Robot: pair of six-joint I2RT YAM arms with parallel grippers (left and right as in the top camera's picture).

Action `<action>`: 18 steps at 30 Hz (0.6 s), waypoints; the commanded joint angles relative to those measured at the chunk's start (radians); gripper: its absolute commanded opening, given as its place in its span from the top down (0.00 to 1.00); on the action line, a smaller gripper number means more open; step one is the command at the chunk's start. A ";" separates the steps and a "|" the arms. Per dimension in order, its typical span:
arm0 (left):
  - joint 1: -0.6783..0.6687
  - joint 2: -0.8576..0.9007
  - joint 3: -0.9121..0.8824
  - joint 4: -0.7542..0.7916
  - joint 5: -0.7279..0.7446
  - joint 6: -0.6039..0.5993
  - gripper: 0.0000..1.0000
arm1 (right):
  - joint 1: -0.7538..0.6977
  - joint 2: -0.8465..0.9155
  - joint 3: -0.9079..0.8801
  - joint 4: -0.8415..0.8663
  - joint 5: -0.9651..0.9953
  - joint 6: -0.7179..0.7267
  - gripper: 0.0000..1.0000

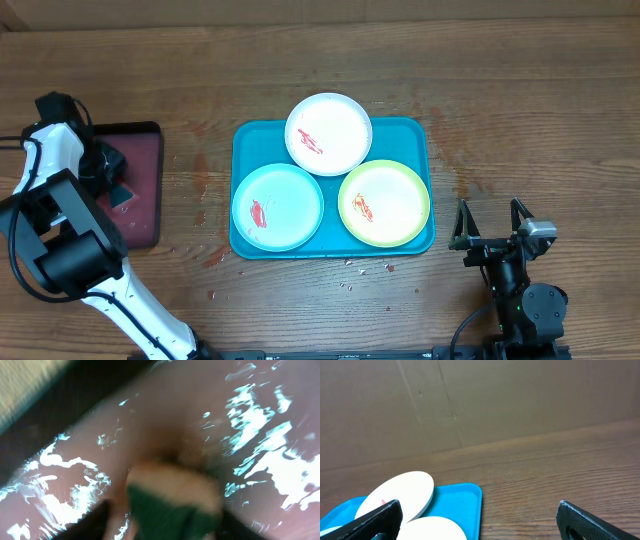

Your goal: Clean dirty plates on tray and stack at the side

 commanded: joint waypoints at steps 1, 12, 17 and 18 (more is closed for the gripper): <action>-0.002 0.019 -0.002 -0.077 0.050 0.001 0.00 | 0.005 -0.007 -0.011 0.006 -0.004 -0.004 0.00; -0.002 0.019 -0.002 -0.201 0.138 0.001 0.84 | 0.005 -0.007 -0.011 0.006 -0.004 -0.005 0.00; -0.002 0.019 -0.002 -0.169 0.127 0.001 0.78 | 0.005 -0.007 -0.011 0.006 -0.004 -0.004 0.00; -0.002 0.019 -0.002 -0.159 0.127 0.001 0.48 | 0.005 -0.007 -0.011 0.006 -0.004 -0.004 0.00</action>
